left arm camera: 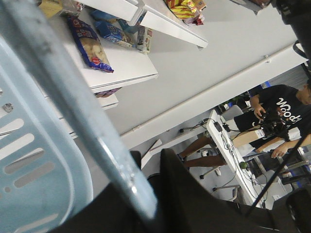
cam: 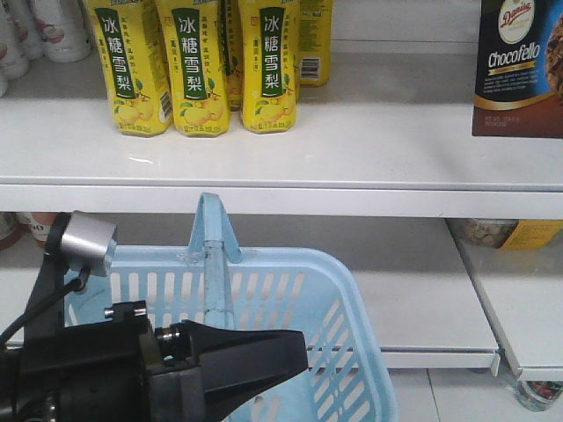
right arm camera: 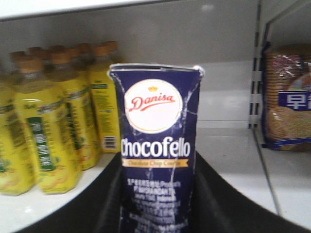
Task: Left arm holds basket, right arm returns cookies
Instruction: 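Carry the box up onto the shelf beside the yellow bottles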
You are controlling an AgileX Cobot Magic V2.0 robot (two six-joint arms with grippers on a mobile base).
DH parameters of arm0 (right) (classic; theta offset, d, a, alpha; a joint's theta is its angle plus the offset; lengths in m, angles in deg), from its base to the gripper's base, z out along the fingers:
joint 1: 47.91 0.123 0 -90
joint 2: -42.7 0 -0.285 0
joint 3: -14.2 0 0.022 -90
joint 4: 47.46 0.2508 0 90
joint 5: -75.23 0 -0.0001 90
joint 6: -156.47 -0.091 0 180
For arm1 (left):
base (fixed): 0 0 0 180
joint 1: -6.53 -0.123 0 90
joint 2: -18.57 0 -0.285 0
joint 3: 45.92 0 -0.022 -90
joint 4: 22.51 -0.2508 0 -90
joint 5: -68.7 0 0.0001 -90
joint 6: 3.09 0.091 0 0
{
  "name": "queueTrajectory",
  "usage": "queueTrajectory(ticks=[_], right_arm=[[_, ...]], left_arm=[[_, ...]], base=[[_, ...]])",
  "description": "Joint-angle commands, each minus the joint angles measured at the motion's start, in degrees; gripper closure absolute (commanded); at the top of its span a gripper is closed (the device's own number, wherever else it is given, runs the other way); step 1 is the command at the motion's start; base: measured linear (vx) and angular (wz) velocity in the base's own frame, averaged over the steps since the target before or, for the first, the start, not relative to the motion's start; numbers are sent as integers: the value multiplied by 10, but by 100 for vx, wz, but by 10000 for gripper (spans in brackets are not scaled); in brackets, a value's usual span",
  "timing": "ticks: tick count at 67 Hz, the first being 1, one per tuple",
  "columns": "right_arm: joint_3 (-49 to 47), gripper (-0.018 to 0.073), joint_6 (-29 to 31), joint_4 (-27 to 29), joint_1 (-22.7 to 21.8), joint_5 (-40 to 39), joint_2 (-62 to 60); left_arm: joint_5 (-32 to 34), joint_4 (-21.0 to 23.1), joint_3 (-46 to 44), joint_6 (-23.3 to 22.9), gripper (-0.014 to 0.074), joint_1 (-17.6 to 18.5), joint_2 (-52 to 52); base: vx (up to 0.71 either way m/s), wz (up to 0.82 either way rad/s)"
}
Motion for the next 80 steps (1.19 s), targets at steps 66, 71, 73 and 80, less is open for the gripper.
queueTrajectory(ticks=[66, 71, 73, 80], right_arm=[[-40, 314, -598, -621, -4, 16, 332], [-54, 314, -598, -621, -4, 22, 349], [-59, 314, -598, -621, -4, 22, 354], [-76, 311, -598, -621, -4, 23, 375]], left_arm=[[-12, 32, -20, 6, 603, 2, -10], [-12, 32, -20, 6, 603, 2, -10], [-12, 32, -20, 6, 603, 2, -10], [-12, 32, -20, 6, 603, 2, -10]], base=[[0, 0], [0, 0], [0, 0], [0, 0]])
